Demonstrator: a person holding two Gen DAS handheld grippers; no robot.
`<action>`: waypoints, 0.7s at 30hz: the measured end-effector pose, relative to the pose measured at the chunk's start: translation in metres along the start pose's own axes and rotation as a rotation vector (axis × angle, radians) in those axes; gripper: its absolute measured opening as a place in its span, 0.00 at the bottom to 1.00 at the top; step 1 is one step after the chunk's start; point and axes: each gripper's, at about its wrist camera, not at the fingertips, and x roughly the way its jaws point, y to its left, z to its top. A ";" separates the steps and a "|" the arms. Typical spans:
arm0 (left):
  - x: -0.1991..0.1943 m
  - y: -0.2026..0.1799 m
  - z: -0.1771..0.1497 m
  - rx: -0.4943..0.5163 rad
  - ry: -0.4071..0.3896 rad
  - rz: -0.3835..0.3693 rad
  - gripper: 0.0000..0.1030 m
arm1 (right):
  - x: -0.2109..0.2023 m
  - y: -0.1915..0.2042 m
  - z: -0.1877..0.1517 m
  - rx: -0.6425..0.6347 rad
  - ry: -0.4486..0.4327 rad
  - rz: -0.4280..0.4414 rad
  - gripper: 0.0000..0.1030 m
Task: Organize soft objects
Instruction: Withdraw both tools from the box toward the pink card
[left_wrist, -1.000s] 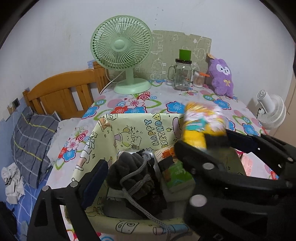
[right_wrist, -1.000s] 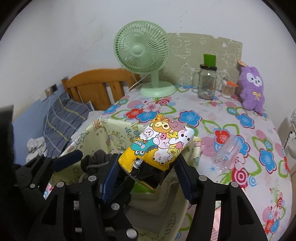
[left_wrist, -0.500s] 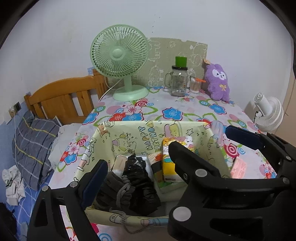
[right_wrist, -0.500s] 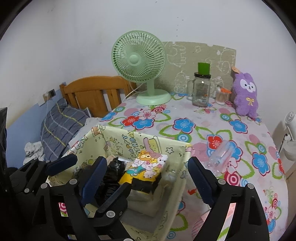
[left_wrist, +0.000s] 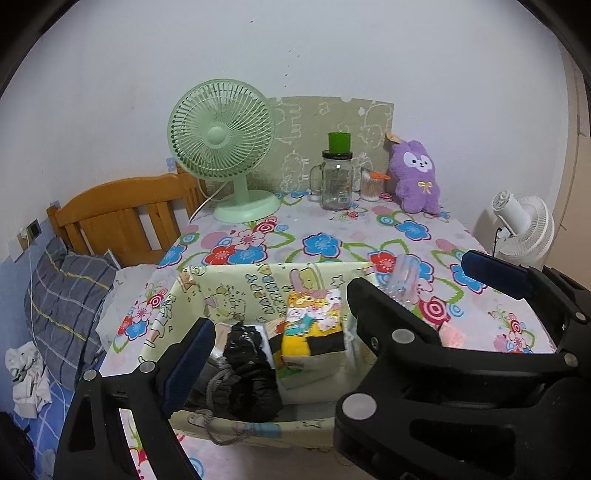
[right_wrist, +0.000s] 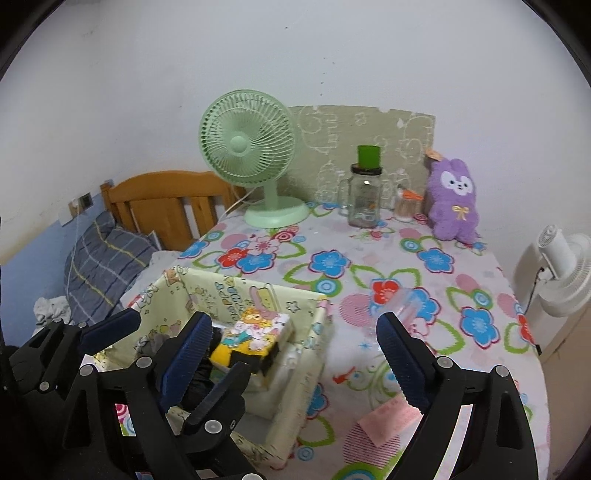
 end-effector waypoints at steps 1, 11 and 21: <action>-0.001 -0.002 0.000 0.003 -0.003 -0.003 0.91 | -0.002 -0.001 -0.001 0.002 -0.002 -0.005 0.90; -0.015 -0.029 0.001 0.028 -0.032 -0.022 0.91 | -0.029 -0.021 -0.005 0.014 -0.038 -0.078 0.94; -0.025 -0.059 -0.002 0.065 -0.062 -0.059 0.91 | -0.051 -0.044 -0.012 0.018 -0.075 -0.142 1.00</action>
